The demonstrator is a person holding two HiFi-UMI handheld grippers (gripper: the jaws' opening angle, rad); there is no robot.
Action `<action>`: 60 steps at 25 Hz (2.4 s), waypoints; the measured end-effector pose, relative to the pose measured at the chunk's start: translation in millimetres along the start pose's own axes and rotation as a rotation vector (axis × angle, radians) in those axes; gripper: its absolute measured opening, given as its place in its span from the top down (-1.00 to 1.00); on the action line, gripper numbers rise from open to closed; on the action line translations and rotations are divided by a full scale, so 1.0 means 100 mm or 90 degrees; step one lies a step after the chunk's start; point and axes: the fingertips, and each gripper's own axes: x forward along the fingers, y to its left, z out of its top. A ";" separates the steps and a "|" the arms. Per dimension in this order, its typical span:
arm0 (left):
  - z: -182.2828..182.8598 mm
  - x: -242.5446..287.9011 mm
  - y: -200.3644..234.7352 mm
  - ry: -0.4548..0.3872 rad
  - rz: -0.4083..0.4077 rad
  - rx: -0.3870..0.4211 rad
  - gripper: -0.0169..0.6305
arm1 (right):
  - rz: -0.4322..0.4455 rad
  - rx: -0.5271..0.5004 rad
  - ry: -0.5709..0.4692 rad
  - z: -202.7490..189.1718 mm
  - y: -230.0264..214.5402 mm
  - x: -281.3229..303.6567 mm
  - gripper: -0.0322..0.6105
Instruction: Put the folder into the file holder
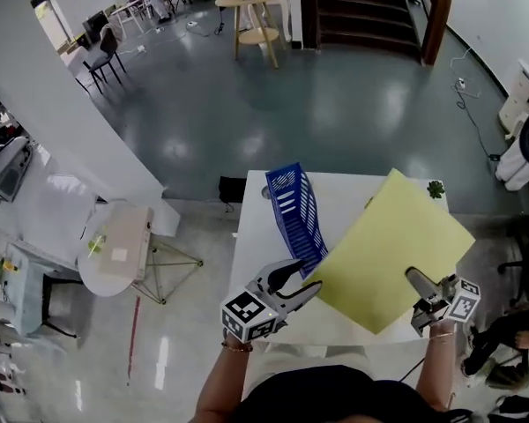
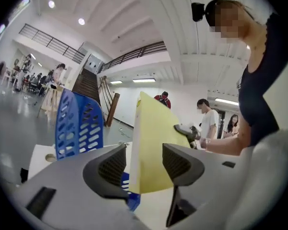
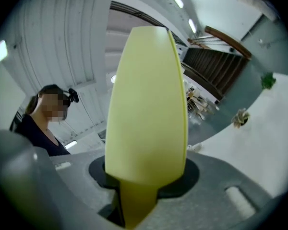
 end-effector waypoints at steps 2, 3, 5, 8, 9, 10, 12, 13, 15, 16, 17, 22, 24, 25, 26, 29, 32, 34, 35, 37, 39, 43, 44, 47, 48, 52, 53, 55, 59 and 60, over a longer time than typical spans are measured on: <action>-0.02 -0.15 0.12 0.000 0.029 0.019 0.40 | -0.027 -0.066 0.006 0.03 0.22 0.17 0.42; -0.01 -0.21 0.17 -0.007 0.039 0.019 0.48 | -0.039 -0.089 0.003 0.04 0.32 0.25 0.42; 0.03 -0.33 0.24 -0.024 0.050 0.011 0.67 | -0.064 -0.125 -0.014 0.06 0.49 0.40 0.42; 0.05 -0.52 0.32 -0.035 0.065 0.016 0.87 | -0.116 -0.192 -0.040 0.07 0.73 0.61 0.42; 0.05 -0.59 0.35 -0.036 0.070 0.021 0.91 | -0.138 -0.220 -0.045 0.08 0.80 0.67 0.42; 0.05 -0.66 0.37 -0.036 0.073 0.025 0.95 | -0.161 -0.251 -0.049 0.10 0.86 0.72 0.42; 0.03 -0.78 0.41 -0.035 0.075 0.028 0.95 | -0.209 -0.317 -0.060 0.14 0.98 0.81 0.43; 0.02 -0.85 0.43 -0.033 0.074 0.029 0.95 | -0.231 -0.348 -0.067 0.17 1.04 0.85 0.43; -0.03 -0.97 0.48 -0.028 0.073 0.028 0.95 | -0.262 -0.398 -0.083 0.19 1.14 0.94 0.43; -0.05 -1.04 0.51 -0.027 0.074 0.027 0.95 | -0.271 -0.415 -0.092 0.19 1.19 1.00 0.43; -0.06 -1.10 0.54 -0.027 0.077 0.027 0.95 | -0.276 -0.427 -0.099 0.18 1.23 1.07 0.43; -0.07 -1.33 0.64 -0.036 0.092 0.033 0.95 | -0.307 -0.461 -0.133 0.18 1.32 1.37 0.43; -0.09 -1.40 0.68 -0.038 0.097 0.035 0.95 | -0.323 -0.470 -0.147 0.17 1.34 1.46 0.43; -0.10 -1.43 0.70 -0.038 0.101 0.034 0.95 | -0.330 -0.474 -0.154 0.15 1.35 1.51 0.43; -0.11 -1.46 0.72 -0.038 0.104 0.033 0.95 | -0.338 -0.479 -0.160 0.13 1.35 1.56 0.43; -0.12 -1.49 0.78 -0.040 0.113 0.030 0.95 | -0.366 -0.505 -0.168 0.00 1.28 1.72 0.43; -0.14 -1.50 0.82 -0.040 0.118 0.045 0.95 | -0.393 -0.535 -0.178 -0.17 1.18 1.82 0.43; -0.15 -1.51 0.85 -0.041 0.122 0.053 0.95 | -0.402 -0.550 -0.182 -0.29 1.12 1.86 0.43; -0.15 -1.52 0.87 -0.042 0.124 0.057 0.95 | -0.404 -0.555 -0.180 -0.34 1.09 1.88 0.43; -0.17 -1.52 0.91 -0.041 0.127 0.060 0.95 | -0.401 -0.560 -0.174 -0.43 1.03 1.92 0.43; -0.17 -1.52 0.92 -0.037 0.127 0.055 0.95 | -0.396 -0.555 -0.166 -0.49 0.96 1.94 0.43; -0.19 -1.50 0.94 -0.028 0.124 0.047 0.95 | -0.387 -0.547 -0.146 -0.60 0.84 1.98 0.43; -0.20 -1.51 0.94 -0.026 0.124 0.049 0.95 | -0.386 -0.546 -0.137 -0.64 0.80 1.99 0.43; -0.22 -1.53 0.96 -0.022 0.127 0.051 0.95 | -0.383 -0.535 -0.114 -0.76 0.66 2.00 0.43; -0.22 -1.54 0.96 -0.022 0.129 0.052 0.95 | -0.386 -0.534 -0.109 -0.79 0.61 2.01 0.43; -0.24 -1.61 1.01 -0.017 0.141 0.051 0.95 | -0.397 -0.518 -0.094 -0.91 0.42 2.02 0.43; -0.25 -1.64 1.03 -0.016 0.145 0.050 0.95 | -0.397 -0.514 -0.092 -0.94 0.38 2.03 0.43; -0.26 -1.69 1.07 -0.014 0.155 0.049 0.95 | -0.396 -0.513 -0.085 -0.97 0.32 2.07 0.42; -0.28 -1.76 1.11 -0.013 0.167 0.046 0.95 | -0.395 -0.509 -0.070 -1.07 0.21 2.12 0.42; -0.29 -1.77 1.11 -0.011 0.168 0.047 0.95 | -0.396 -0.508 -0.067 -1.10 0.18 2.13 0.41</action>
